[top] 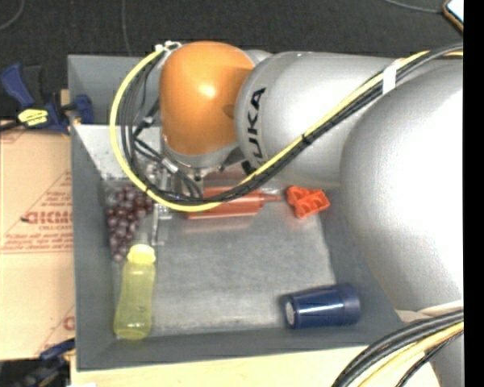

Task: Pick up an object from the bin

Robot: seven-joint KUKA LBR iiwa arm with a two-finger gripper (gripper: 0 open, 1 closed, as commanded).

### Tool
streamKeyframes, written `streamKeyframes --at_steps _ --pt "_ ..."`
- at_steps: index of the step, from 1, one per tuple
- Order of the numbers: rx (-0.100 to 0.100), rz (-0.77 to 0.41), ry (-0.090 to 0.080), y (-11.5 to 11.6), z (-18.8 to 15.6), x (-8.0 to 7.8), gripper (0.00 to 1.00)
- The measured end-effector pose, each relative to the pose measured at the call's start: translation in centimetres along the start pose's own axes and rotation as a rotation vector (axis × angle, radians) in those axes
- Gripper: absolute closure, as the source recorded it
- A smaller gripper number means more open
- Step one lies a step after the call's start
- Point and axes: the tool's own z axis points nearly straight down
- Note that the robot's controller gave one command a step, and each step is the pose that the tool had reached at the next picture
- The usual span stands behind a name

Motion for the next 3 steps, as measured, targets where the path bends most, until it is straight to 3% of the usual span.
streamKeyframes --at_steps 1,2,3 --pt "-0.002 0.005 -0.008 -0.1 -0.5 -0.2 0.0" --pt "-0.001 -0.49 -0.013 2.3 11.3 -3.7 0.0" --pt "-0.003 -0.325 -0.013 1.9 3.8 -4.4 0.0"
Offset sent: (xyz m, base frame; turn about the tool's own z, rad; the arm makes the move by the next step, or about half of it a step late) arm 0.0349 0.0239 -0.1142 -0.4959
